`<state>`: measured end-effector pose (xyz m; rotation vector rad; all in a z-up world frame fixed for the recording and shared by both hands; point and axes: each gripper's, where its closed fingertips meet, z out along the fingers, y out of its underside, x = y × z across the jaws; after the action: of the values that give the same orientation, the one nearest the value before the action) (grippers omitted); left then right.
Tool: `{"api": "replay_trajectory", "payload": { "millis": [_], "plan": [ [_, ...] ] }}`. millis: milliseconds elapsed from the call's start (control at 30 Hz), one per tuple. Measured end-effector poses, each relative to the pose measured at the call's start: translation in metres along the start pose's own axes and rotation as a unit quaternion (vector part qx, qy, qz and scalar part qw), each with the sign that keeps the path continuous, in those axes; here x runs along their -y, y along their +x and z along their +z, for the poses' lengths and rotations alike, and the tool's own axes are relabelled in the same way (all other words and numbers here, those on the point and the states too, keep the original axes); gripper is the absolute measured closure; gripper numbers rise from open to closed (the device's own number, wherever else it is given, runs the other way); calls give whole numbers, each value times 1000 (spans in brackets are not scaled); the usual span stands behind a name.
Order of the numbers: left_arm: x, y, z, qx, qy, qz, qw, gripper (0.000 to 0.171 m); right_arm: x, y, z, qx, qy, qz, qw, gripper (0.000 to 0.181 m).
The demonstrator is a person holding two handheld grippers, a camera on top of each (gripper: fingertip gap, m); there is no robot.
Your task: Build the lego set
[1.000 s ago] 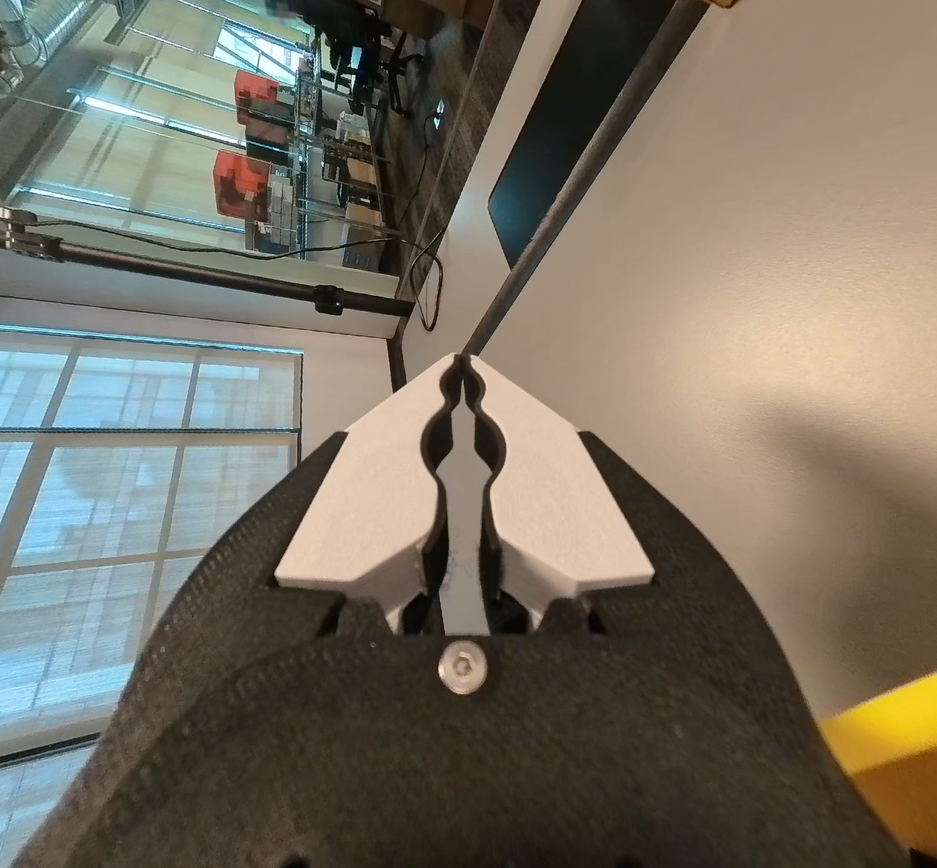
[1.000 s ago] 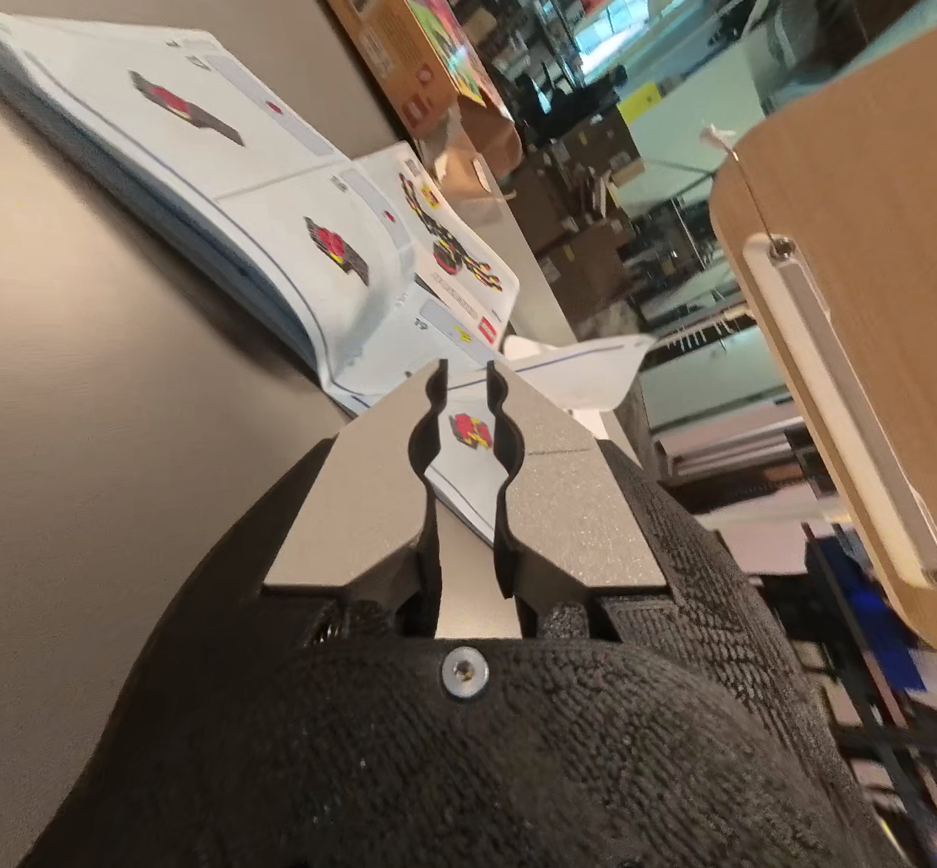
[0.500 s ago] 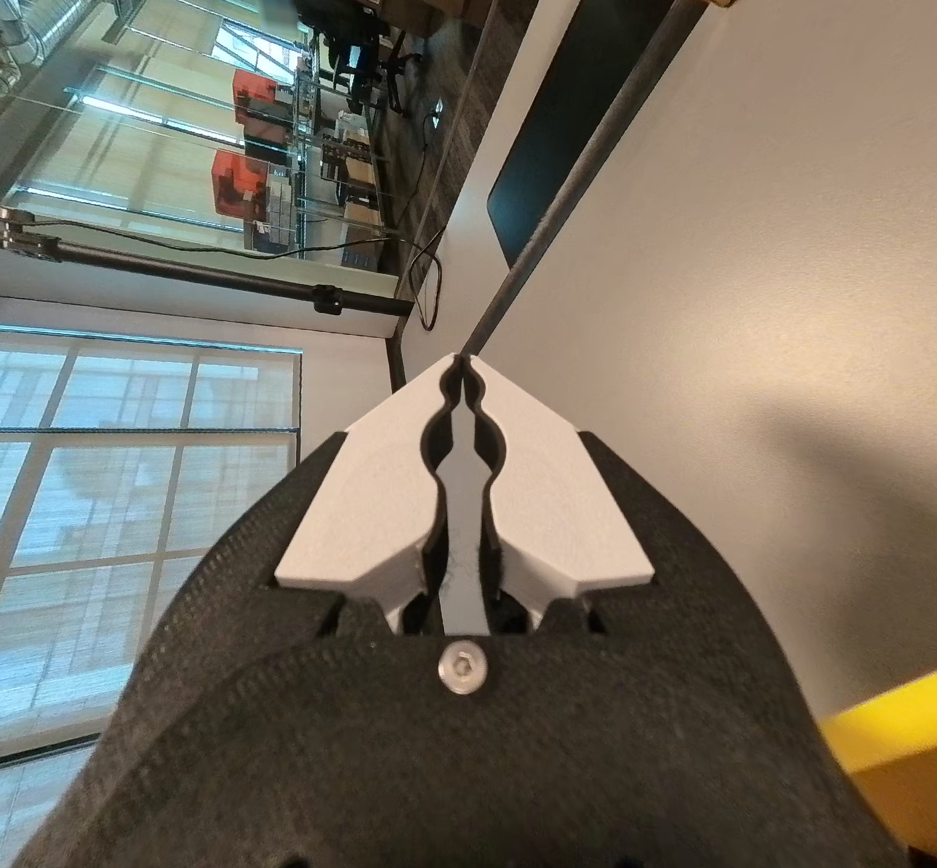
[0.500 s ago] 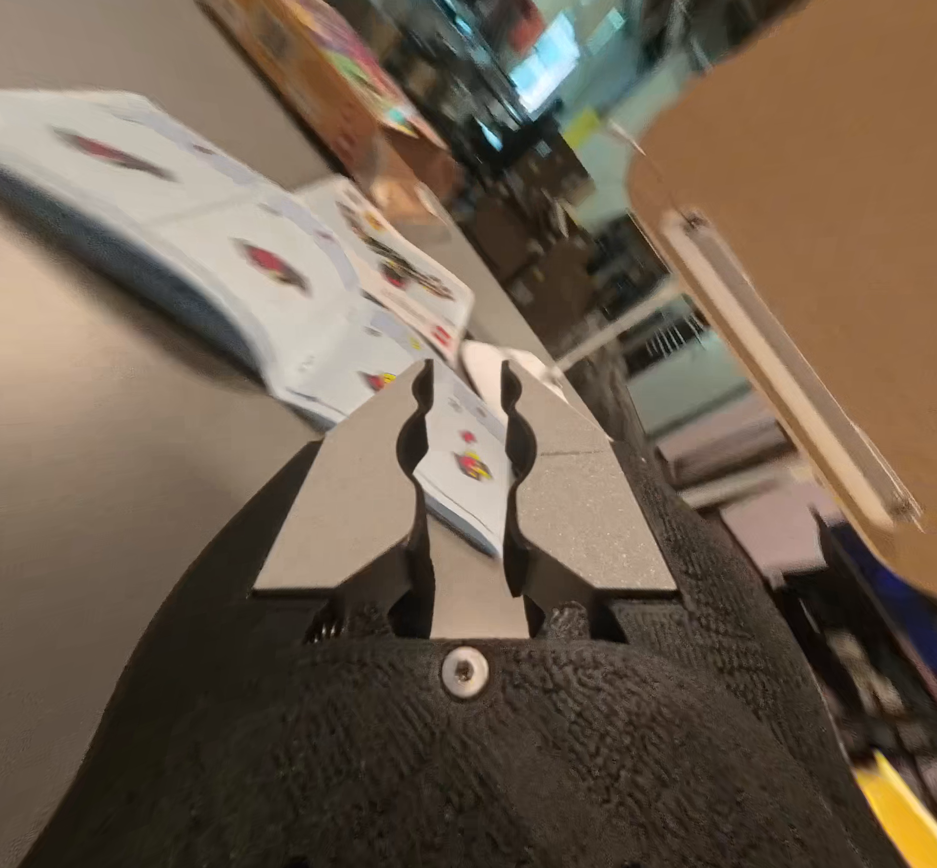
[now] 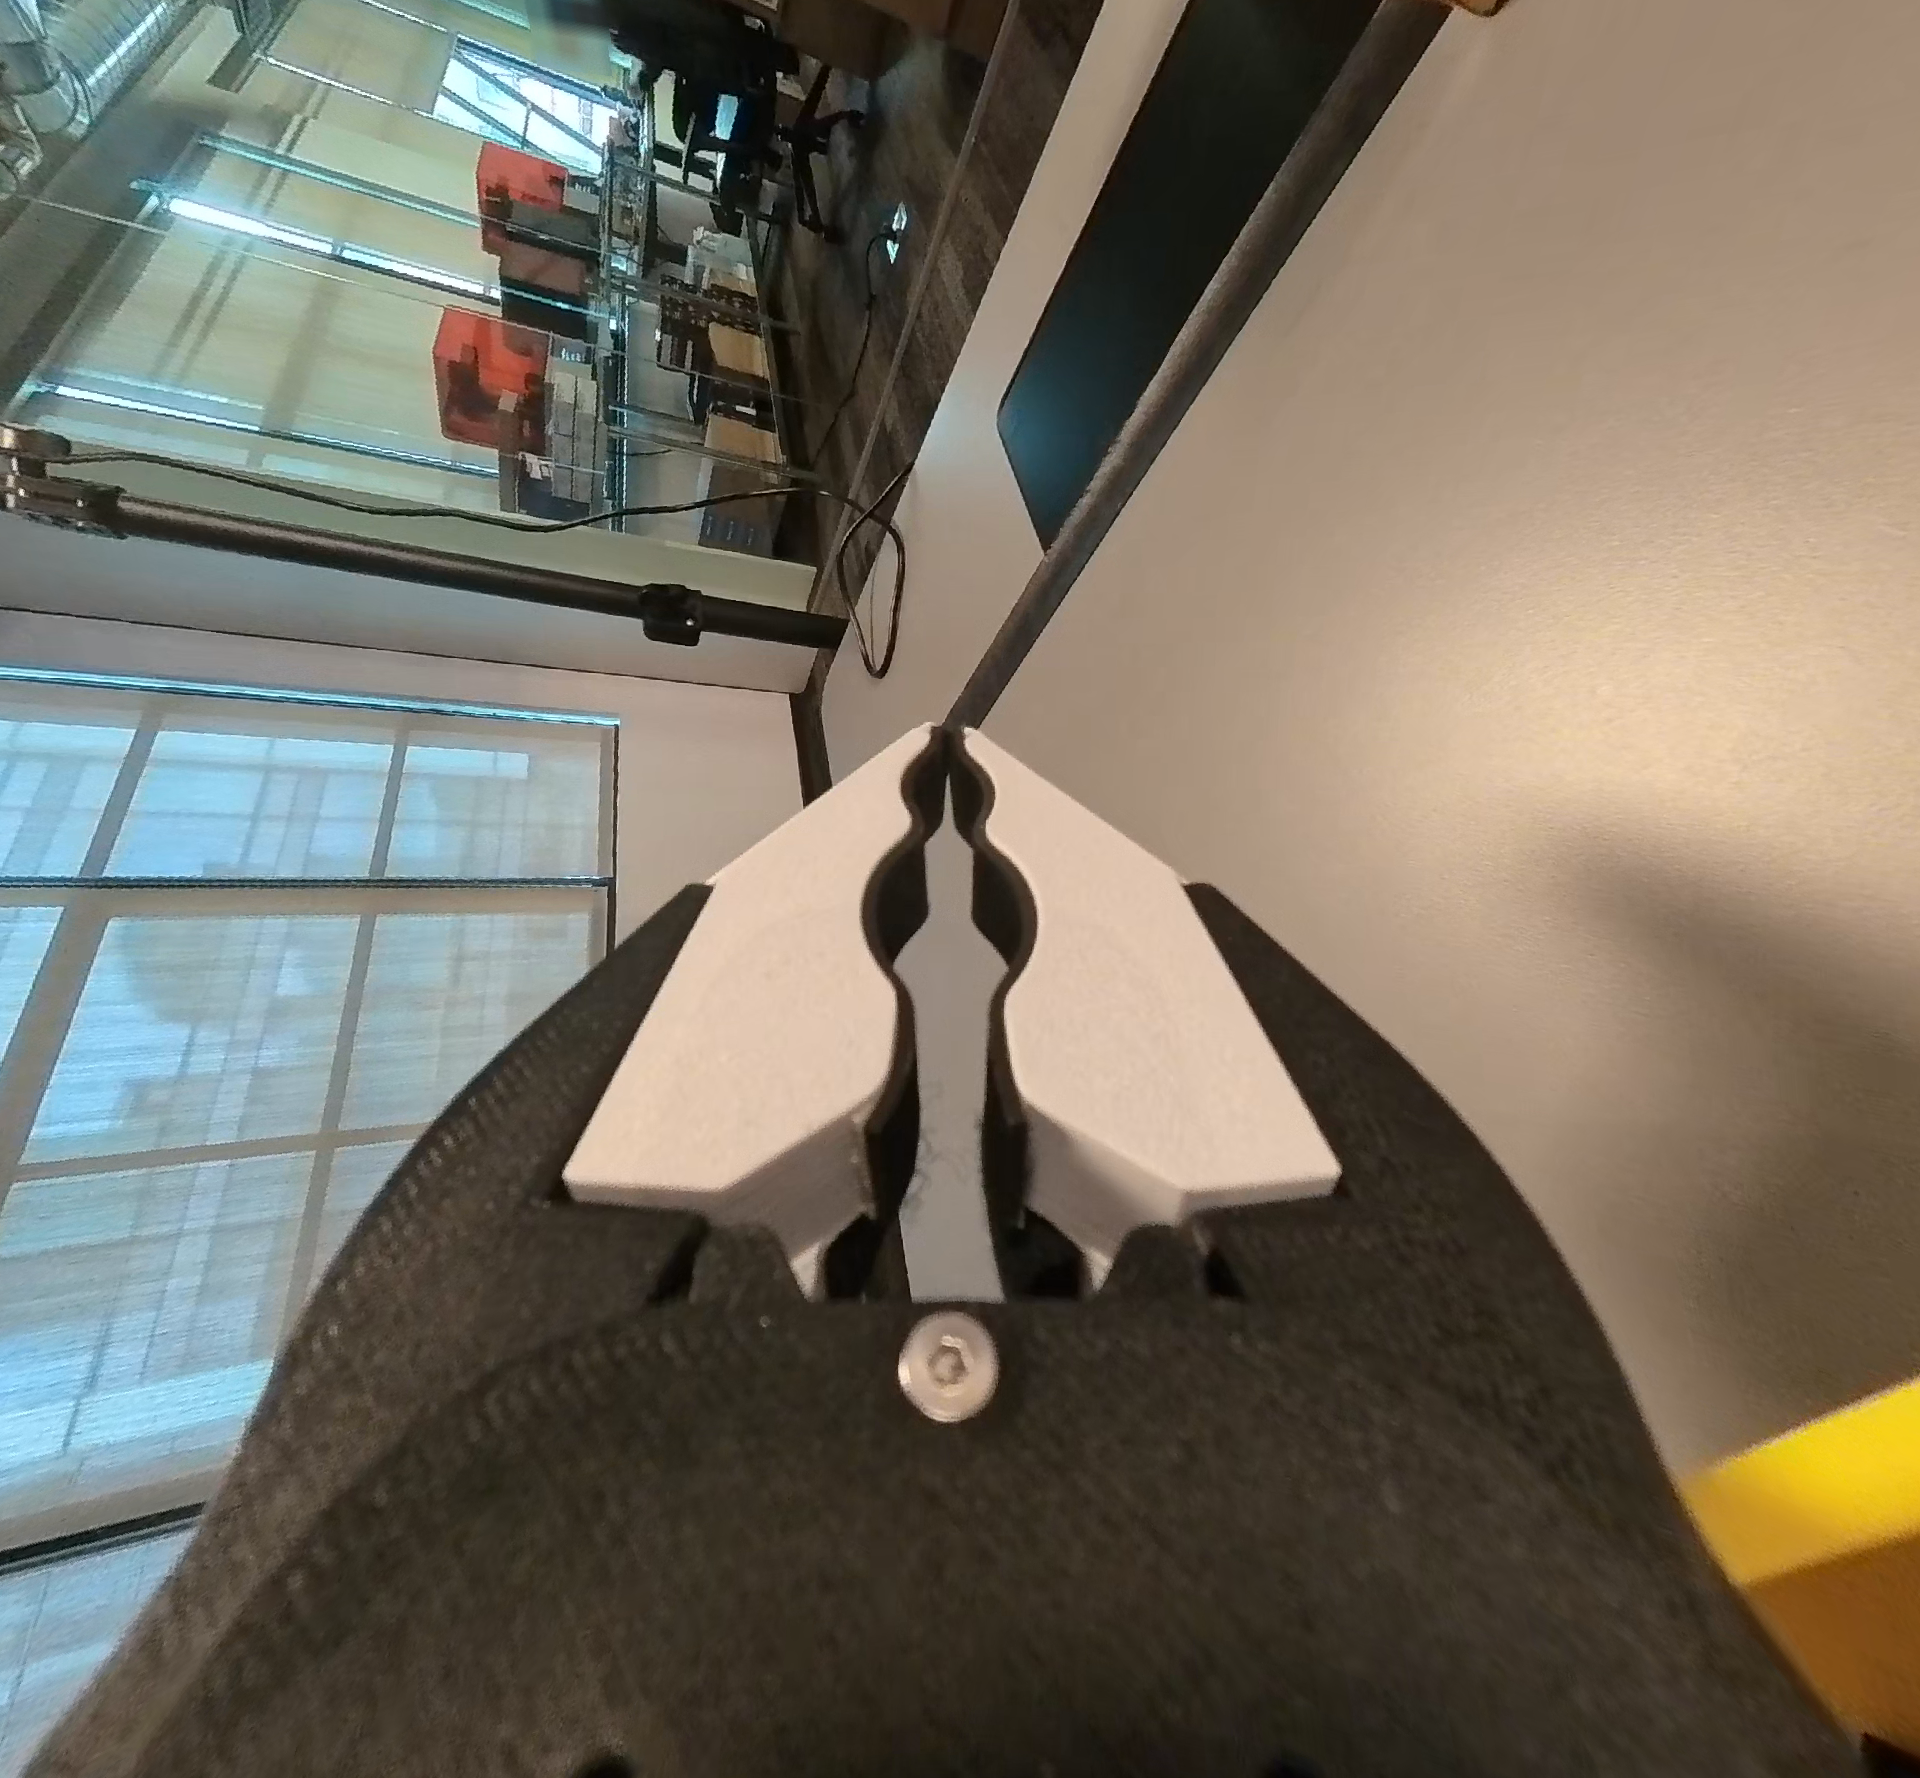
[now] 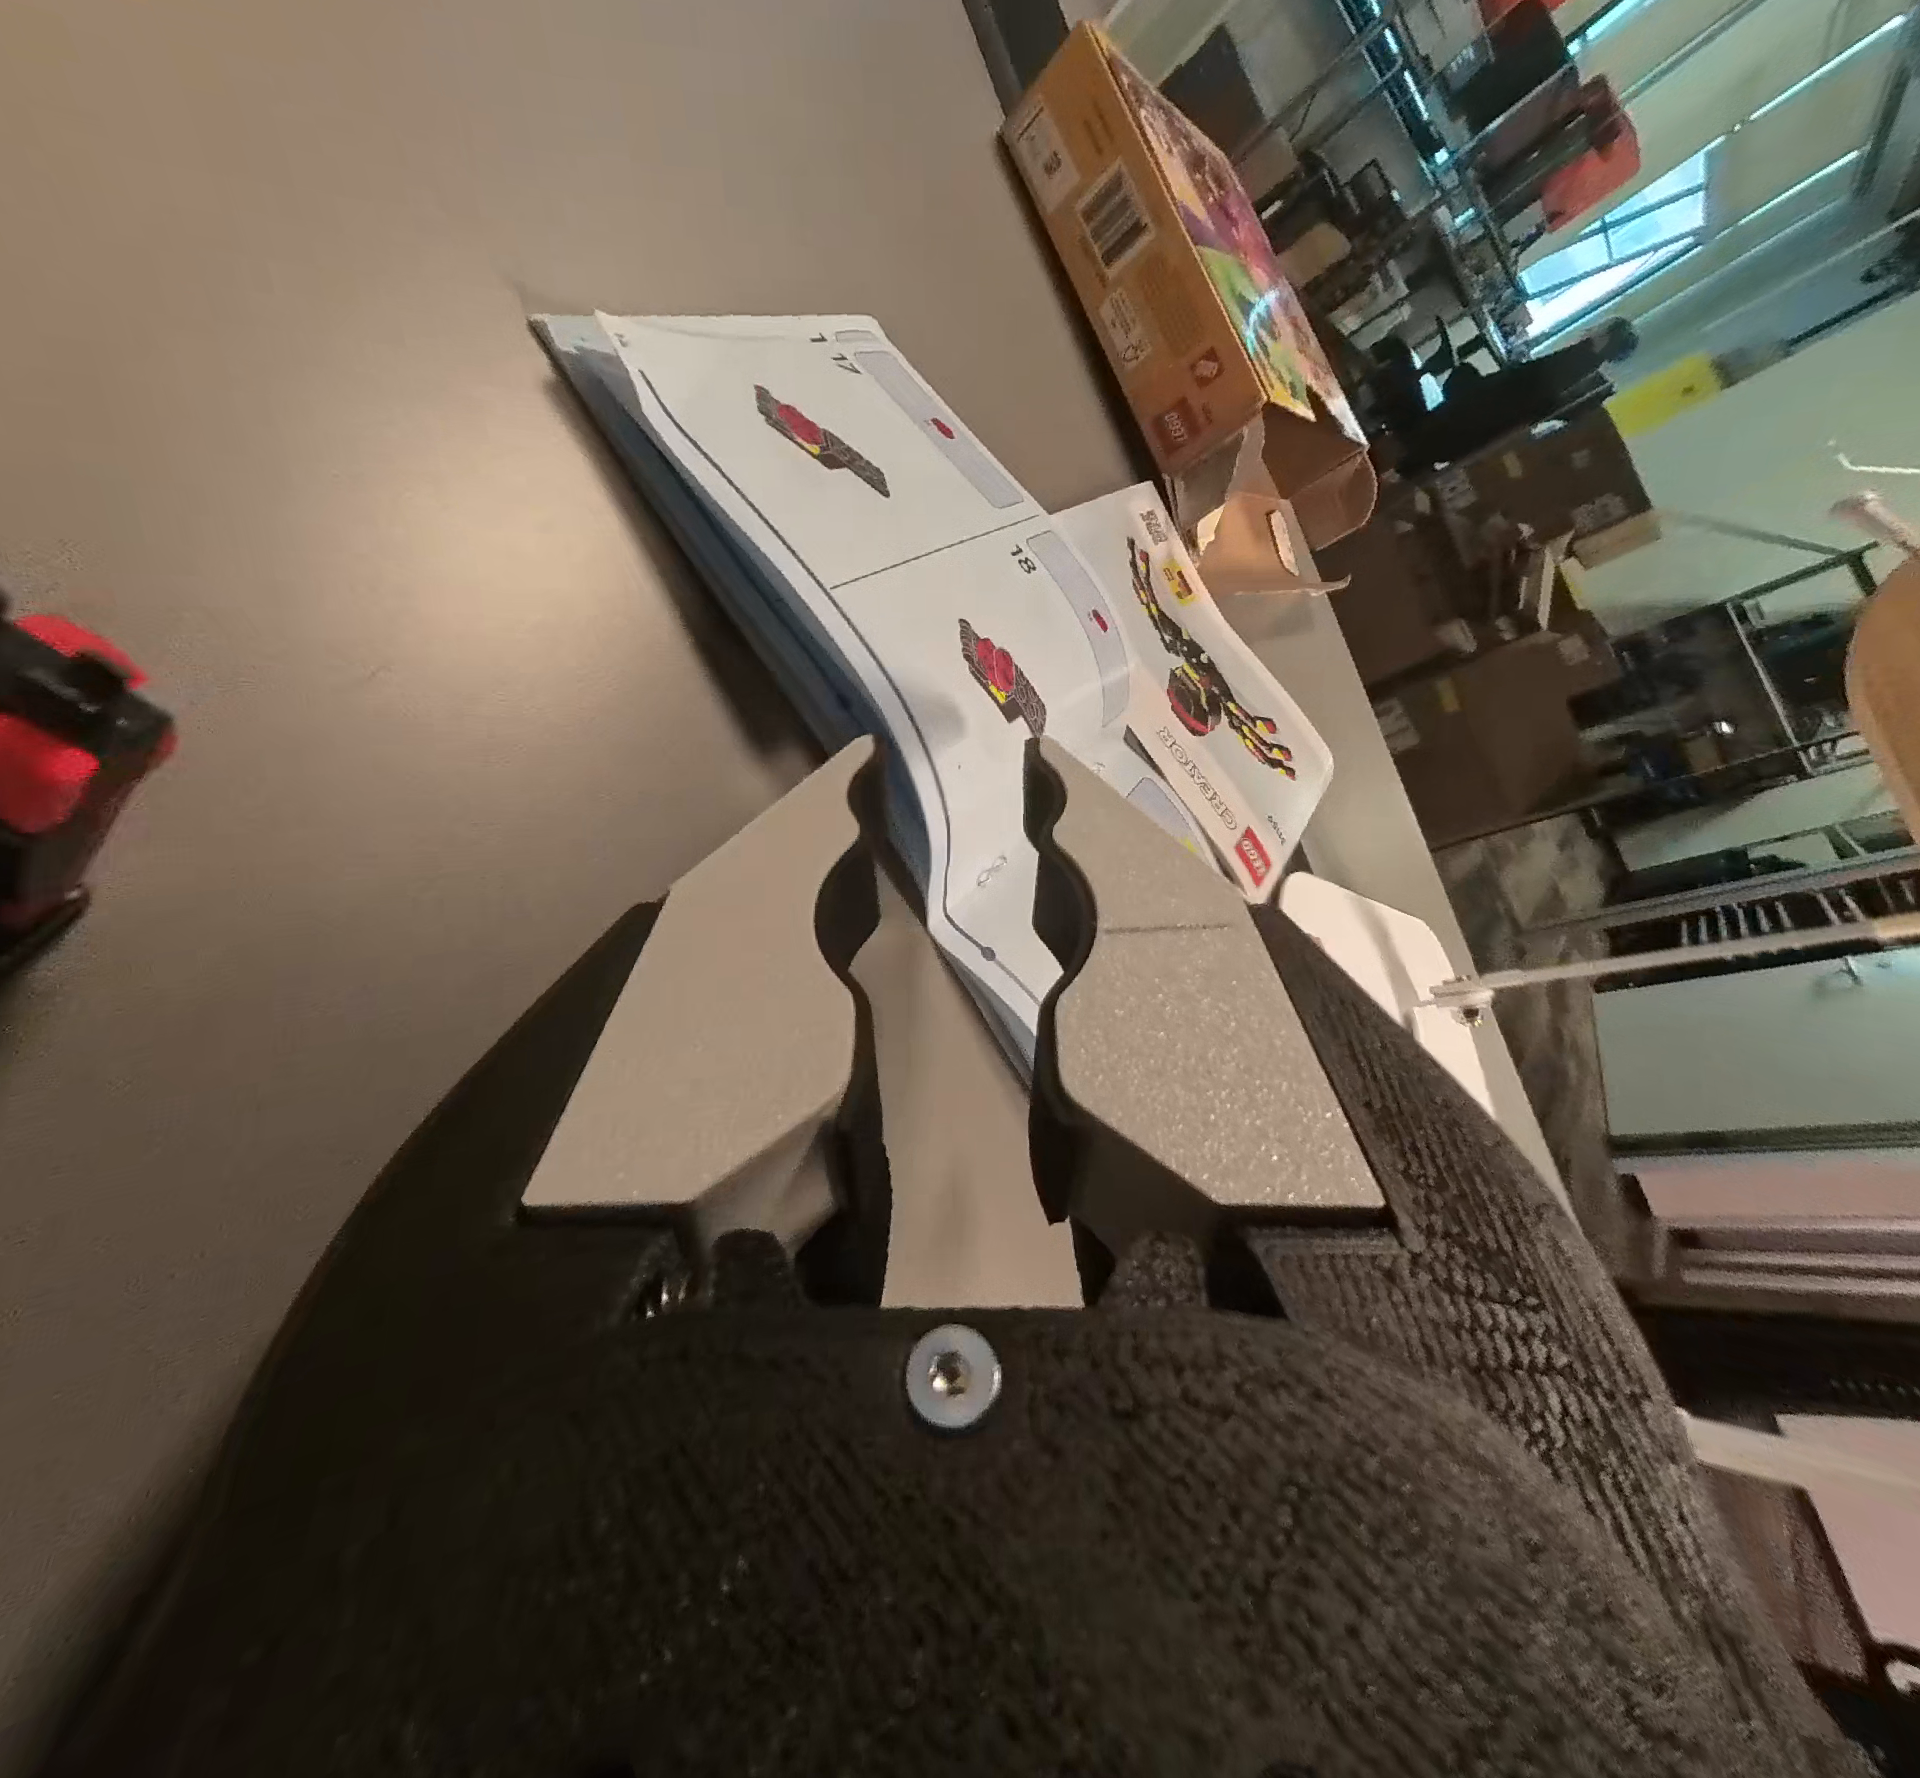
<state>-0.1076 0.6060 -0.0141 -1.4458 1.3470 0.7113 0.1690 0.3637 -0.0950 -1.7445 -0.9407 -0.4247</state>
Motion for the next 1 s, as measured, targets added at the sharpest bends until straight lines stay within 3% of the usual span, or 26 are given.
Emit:
{"api": "replay_trajectory", "payload": {
  "millis": [333, 1000],
  "plan": [
    [0, 0, 0, 0, 0, 0, 1000, 171, -2, -7, 2, -16, -18, -46, 999, 181],
    [0, 0, 0, 0, 0, 0, 1000, 171, 0, -13, -2, -10, -14, -58, 998, 181]
  ]
}}
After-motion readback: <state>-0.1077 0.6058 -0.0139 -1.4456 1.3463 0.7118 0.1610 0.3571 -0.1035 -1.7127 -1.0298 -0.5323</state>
